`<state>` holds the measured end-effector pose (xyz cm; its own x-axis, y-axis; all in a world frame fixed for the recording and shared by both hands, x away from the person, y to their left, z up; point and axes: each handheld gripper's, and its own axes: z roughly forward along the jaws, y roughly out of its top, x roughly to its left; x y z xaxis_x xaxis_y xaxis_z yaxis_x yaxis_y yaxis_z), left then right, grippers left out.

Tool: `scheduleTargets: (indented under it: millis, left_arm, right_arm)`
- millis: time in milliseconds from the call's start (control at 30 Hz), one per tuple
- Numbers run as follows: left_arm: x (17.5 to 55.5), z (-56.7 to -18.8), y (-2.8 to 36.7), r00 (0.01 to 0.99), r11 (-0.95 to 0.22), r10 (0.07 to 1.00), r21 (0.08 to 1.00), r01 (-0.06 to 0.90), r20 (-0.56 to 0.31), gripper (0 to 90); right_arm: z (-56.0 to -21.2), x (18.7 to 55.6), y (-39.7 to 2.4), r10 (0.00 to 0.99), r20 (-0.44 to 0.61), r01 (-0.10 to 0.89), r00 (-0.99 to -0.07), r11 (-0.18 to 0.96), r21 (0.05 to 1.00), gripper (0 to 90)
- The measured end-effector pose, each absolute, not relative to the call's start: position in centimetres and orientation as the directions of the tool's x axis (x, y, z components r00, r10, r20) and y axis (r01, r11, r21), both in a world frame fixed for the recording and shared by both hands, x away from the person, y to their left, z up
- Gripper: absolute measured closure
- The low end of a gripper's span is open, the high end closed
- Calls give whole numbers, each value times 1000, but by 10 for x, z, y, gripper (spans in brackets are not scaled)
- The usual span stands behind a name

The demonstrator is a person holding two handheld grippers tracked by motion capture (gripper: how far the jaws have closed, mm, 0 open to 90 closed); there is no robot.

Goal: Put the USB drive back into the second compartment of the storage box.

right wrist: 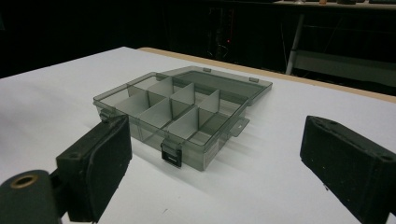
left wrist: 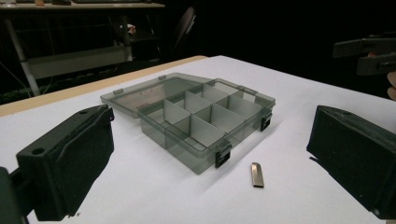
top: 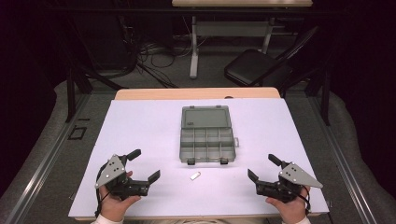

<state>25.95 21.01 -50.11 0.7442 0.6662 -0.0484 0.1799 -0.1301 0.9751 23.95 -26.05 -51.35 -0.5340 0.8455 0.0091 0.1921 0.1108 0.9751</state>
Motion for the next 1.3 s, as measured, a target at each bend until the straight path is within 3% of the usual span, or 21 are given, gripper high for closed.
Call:
scheduleTargets:
  millis: [933,1300]
  left_arm:
    - [269,-494,184,752,-198,655,946,257,-67,2]
    - [282,-486,166,763,-192,636,934,301,-116,2]
  right_arm:
    - [-516,245,-255,848,6,208,-529,123,970,130]
    - [-517,245,-256,851,3,212,-525,127,969,141]
